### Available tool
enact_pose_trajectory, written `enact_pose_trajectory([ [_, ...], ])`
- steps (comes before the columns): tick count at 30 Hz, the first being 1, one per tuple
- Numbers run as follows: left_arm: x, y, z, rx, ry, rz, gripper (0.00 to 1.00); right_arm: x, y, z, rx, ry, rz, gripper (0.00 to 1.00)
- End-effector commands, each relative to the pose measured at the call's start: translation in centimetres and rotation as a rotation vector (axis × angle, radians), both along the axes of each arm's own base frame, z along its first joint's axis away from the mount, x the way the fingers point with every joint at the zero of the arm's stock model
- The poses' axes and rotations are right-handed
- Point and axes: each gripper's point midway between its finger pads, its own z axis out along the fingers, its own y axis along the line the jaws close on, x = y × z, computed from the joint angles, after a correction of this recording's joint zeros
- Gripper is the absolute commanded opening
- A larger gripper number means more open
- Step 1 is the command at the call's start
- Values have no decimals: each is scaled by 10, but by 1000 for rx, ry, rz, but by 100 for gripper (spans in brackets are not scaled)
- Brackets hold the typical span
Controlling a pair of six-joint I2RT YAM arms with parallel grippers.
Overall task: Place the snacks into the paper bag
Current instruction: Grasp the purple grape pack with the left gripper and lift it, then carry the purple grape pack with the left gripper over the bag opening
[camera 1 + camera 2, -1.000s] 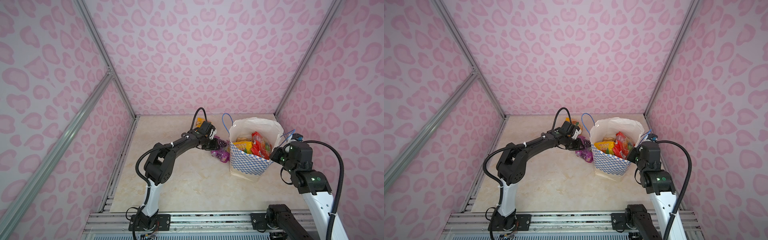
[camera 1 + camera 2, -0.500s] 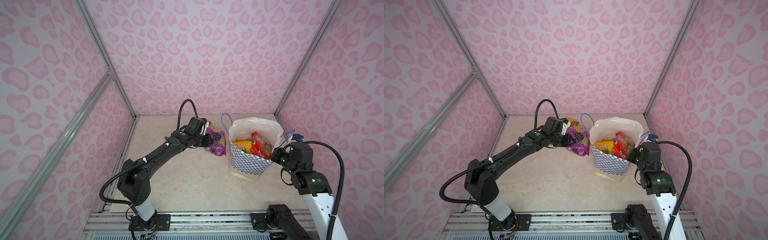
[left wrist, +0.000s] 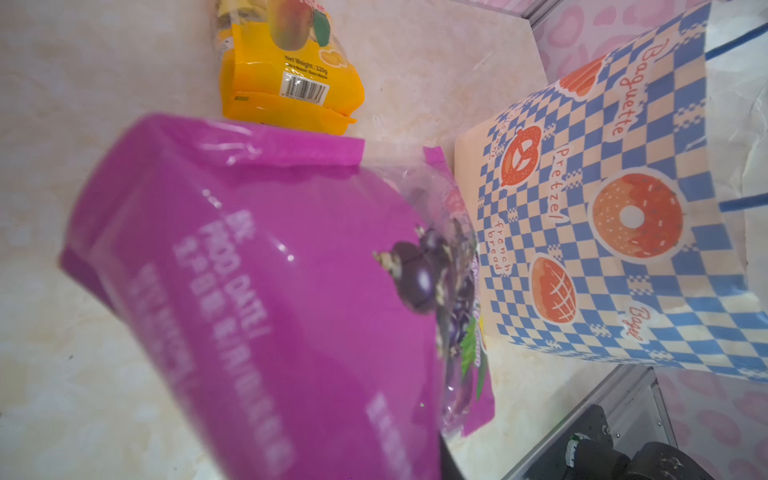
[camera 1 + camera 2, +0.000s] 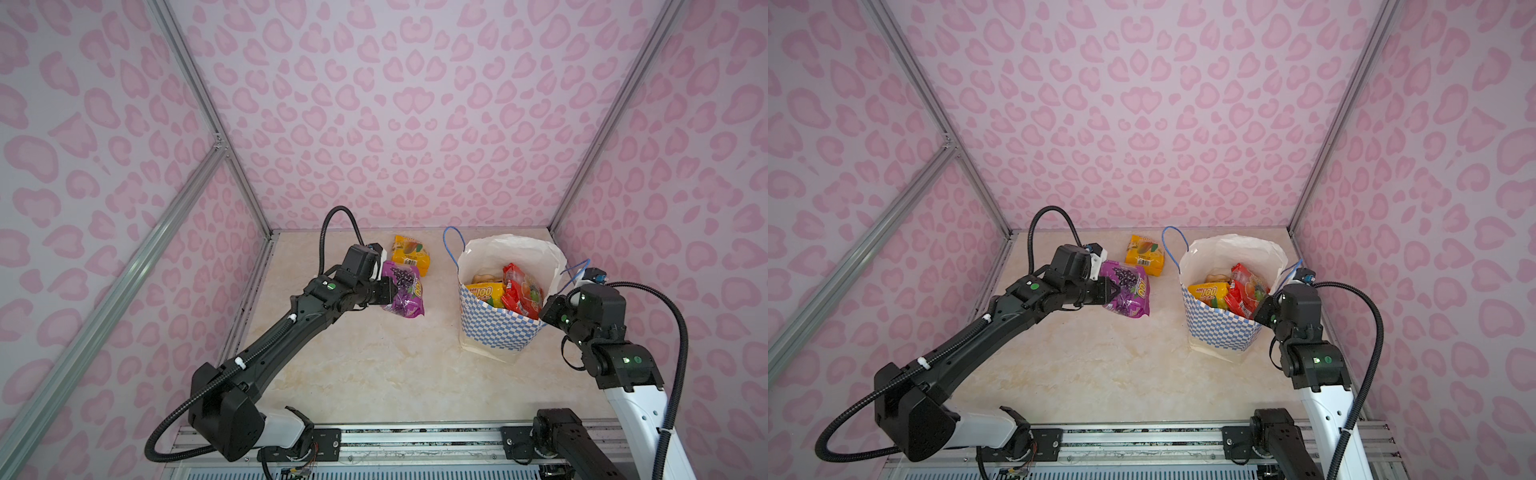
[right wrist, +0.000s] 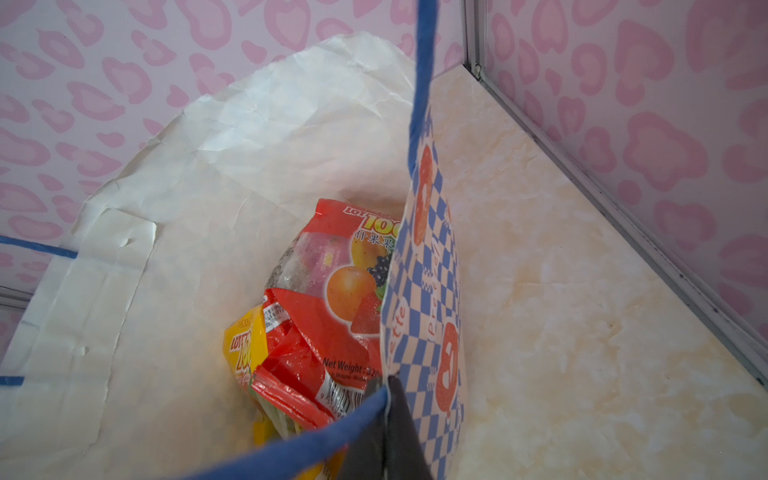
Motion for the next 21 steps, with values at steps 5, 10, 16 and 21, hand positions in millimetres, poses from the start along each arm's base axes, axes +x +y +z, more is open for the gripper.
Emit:
enact_pose_trajectory([
  [5,-8,25,62,-19,-193,42,21,7,5,4,11,-23,26,0],
  [10,-21,35,107,-81,-303,50,21,7,5,7,12,-28,27,0],
  [16,-37,21,159,-221,-409,-42,21,8,7,6,16,-24,34,0],
  [21,-53,-2,217,-310,-537,-140,21,9,7,8,18,-22,38,0],
])
